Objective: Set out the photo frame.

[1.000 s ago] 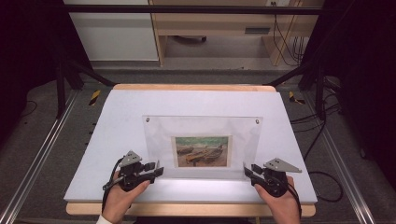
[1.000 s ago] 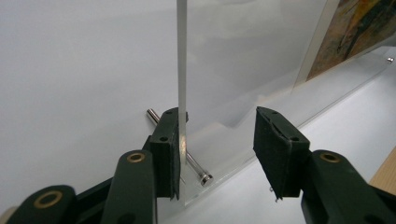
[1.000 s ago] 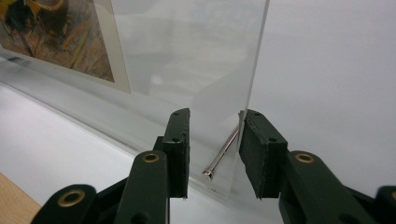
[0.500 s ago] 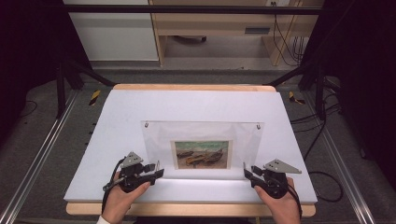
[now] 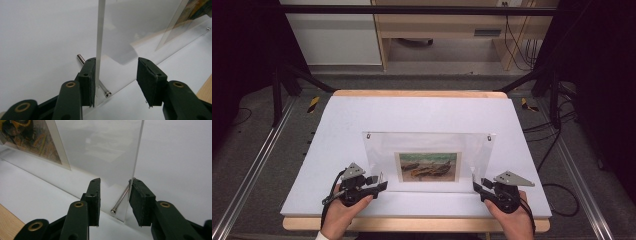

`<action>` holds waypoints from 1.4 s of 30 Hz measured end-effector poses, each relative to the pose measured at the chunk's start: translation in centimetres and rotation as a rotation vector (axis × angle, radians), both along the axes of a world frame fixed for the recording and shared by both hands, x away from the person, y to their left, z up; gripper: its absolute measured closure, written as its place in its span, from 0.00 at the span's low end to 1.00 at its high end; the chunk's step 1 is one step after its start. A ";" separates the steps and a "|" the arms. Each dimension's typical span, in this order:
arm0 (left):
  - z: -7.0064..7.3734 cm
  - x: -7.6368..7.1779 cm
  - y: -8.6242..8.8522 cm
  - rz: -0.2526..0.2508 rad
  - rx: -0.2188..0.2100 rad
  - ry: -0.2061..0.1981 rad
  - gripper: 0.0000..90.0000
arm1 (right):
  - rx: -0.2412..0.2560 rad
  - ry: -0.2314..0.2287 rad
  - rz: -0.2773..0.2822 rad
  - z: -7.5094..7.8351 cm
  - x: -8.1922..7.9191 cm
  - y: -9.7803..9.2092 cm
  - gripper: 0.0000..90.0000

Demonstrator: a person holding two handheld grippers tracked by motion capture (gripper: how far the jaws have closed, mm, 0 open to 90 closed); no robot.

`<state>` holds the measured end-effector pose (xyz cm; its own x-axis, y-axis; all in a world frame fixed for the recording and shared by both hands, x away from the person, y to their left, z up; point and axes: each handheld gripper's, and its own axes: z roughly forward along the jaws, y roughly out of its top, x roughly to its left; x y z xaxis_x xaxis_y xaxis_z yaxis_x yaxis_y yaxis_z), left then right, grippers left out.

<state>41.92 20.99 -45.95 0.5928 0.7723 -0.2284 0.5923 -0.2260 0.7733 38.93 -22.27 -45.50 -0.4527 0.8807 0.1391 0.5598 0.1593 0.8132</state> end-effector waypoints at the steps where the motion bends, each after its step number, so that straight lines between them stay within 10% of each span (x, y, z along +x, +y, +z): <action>1: 0.0 0.0 0.0 0.001 -0.002 0.000 0.56 | 0.002 0.002 -0.001 0.0 0.0 0.0 0.69; 22: 0.0 -0.1 0.0 0.006 -0.009 -0.003 0.50 | -0.027 0.003 -0.003 0.0 0.0 0.1 0.61; 34: 0.6 -1.3 0.8 0.028 0.000 -0.016 0.21 | -0.111 -0.070 -0.046 0.5 -1.0 -0.6 0.22; 42: 1.1 -2.2 2.6 0.018 -0.014 -0.053 0.09 | -0.097 -0.097 -0.085 0.9 -2.5 -2.1 0.15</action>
<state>39.72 23.55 -44.90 0.5906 0.7798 -0.2076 0.5544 -0.2052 0.8066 36.40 -24.40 -44.63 -0.3828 0.9238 0.0104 0.4943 0.1953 0.8471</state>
